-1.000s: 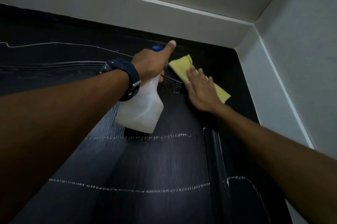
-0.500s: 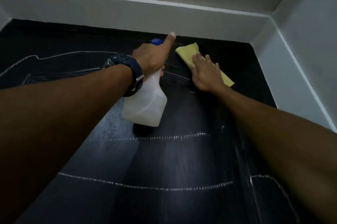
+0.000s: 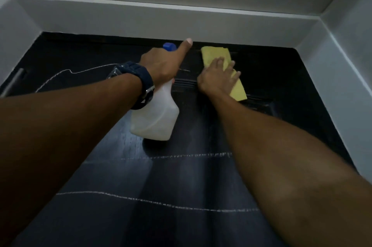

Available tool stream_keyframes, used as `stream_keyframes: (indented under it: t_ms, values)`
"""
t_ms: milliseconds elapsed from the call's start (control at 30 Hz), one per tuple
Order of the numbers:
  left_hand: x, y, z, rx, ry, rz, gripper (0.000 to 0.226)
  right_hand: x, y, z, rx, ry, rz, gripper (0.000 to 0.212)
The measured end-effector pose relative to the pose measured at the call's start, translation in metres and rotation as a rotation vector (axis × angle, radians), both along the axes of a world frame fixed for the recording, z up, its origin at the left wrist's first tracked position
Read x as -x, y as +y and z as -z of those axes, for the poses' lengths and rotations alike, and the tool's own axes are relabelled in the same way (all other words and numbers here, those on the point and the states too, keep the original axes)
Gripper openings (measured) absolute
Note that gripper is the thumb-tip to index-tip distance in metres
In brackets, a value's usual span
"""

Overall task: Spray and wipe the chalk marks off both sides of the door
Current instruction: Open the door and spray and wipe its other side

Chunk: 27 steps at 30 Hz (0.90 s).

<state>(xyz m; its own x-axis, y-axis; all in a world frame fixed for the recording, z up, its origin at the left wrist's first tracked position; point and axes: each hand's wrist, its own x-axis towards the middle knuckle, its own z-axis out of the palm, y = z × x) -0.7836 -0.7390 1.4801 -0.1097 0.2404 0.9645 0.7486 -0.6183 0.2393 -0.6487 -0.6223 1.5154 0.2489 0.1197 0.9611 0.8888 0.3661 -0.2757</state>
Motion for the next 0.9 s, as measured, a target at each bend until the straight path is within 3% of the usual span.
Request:
stream_keyframes:
  t_ms: [167, 333, 467, 533, 700, 900]
  values:
    - [0.033, -0.006, -0.002, 0.078, -0.01, 0.008, 0.074, 0.023, 0.001, 0.001, -0.062, -0.16, 0.019, 0.059]
    - [0.055, 0.001, 0.004, 0.095, 0.039, -0.026, 0.077, 0.056, -0.005, 0.003, -0.074, -0.067, 0.022, 0.06]
    - [0.056, 0.0, 0.011, 0.105, -0.056, -0.158, 0.107, 0.13, -0.019, 0.025, -0.104, -0.493, 0.031, 0.07]
    - [0.065, -0.008, 0.009, 0.132, -0.07, -0.234, 0.104, 0.126, -0.02, 0.02, -0.085, -0.56, 0.101, 0.07]
    - [0.099, -0.029, 0.01, 0.113, -0.105, -0.09, 0.069, 0.044, -0.016, -0.02, -0.036, -0.135, 0.06, 0.063]
    - [0.13, -0.025, 0.008, 0.123, -0.151, -0.05, 0.07, 0.036, 0.002, -0.026, -0.159, -0.142, 0.1, 0.06]
